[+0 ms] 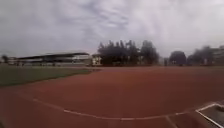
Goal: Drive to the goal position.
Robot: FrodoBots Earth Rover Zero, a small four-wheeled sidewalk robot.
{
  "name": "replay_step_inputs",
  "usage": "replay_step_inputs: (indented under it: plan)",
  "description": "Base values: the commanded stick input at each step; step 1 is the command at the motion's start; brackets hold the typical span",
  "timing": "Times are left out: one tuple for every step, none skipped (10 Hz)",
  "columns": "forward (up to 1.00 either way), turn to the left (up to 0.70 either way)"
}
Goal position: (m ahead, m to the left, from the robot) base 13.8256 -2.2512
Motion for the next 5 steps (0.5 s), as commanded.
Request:
replay_step_inputs:
  plan:
    - [0.50, 0.00]
    - [0.50, 0.00]
    - [0.50, -0.18]
    - [0.50, -0.37]
    - [0.50, -0.48]
